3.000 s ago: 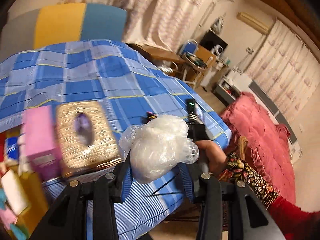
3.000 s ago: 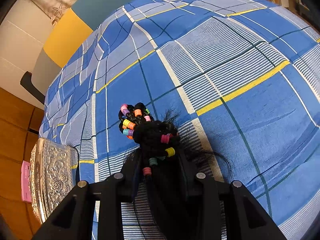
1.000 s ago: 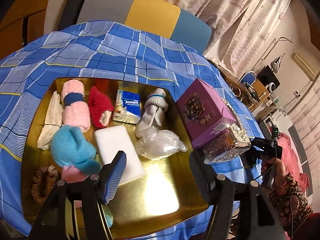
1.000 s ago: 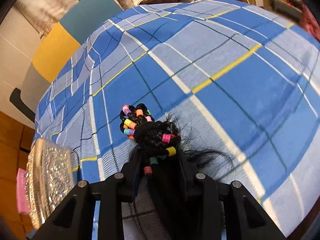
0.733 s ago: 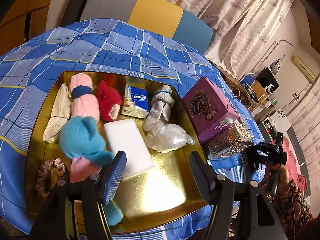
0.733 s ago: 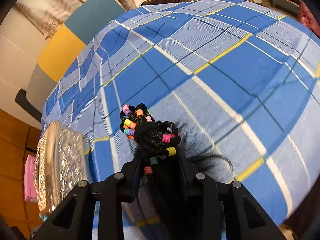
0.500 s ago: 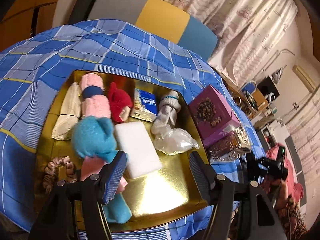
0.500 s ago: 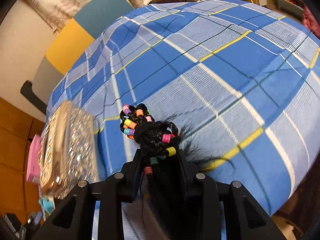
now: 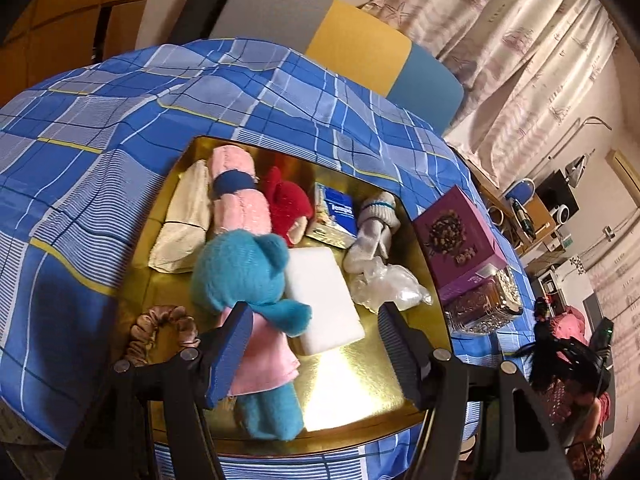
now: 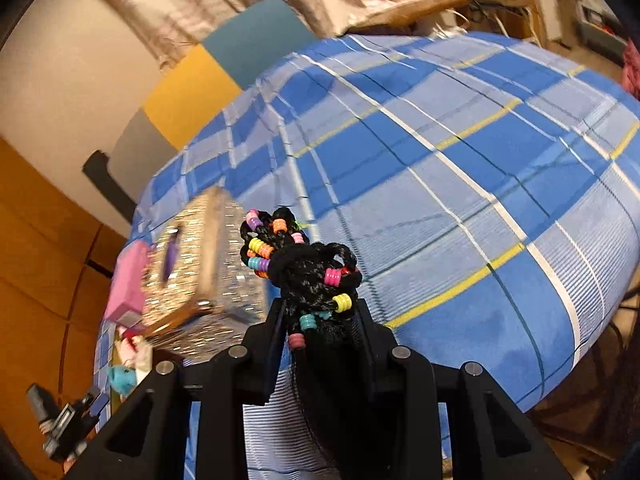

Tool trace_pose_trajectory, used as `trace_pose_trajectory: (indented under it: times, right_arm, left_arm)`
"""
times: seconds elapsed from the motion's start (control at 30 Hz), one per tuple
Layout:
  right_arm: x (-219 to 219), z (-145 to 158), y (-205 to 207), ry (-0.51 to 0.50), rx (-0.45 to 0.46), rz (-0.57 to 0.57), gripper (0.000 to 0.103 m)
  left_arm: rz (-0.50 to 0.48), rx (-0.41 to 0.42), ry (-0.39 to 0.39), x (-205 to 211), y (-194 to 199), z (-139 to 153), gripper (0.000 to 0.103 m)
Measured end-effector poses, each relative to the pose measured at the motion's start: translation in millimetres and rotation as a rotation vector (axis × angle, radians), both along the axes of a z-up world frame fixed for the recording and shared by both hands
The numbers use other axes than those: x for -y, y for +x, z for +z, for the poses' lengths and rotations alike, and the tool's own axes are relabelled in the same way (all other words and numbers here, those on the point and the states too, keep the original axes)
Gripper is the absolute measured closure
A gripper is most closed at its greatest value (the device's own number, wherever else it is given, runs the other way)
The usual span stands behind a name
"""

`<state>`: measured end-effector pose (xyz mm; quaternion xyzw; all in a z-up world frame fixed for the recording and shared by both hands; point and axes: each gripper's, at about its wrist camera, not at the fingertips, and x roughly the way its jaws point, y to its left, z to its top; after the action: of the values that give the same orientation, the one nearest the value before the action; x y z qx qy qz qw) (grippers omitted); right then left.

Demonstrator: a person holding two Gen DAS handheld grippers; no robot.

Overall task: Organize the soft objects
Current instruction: 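Carry the black hair bun to the gold tray and release it with the right tool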

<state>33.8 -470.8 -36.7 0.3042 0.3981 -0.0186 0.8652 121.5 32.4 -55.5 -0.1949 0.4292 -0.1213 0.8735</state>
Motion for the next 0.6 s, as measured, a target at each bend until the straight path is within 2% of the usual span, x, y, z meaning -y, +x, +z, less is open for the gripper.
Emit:
trace_pose_trajectory:
  times: [0.2,0.4,0.6]
  right_arm:
    - [-47,34,-1,-0.023,0.090,0.154,0.070]
    - [-116,68,7,-0.043,0.184,0.373,0.070]
    - [-191,83,31,-0.029,0.246,0.596,0.070]
  left_arm:
    - [0.030,0.005,0.015,-11,-1,6,0.037]
    - [0.061,0.020,0.019,-22,-4,13,0.037]
    - [0.087,0.039,0.016,-32,-8,20,0.037]
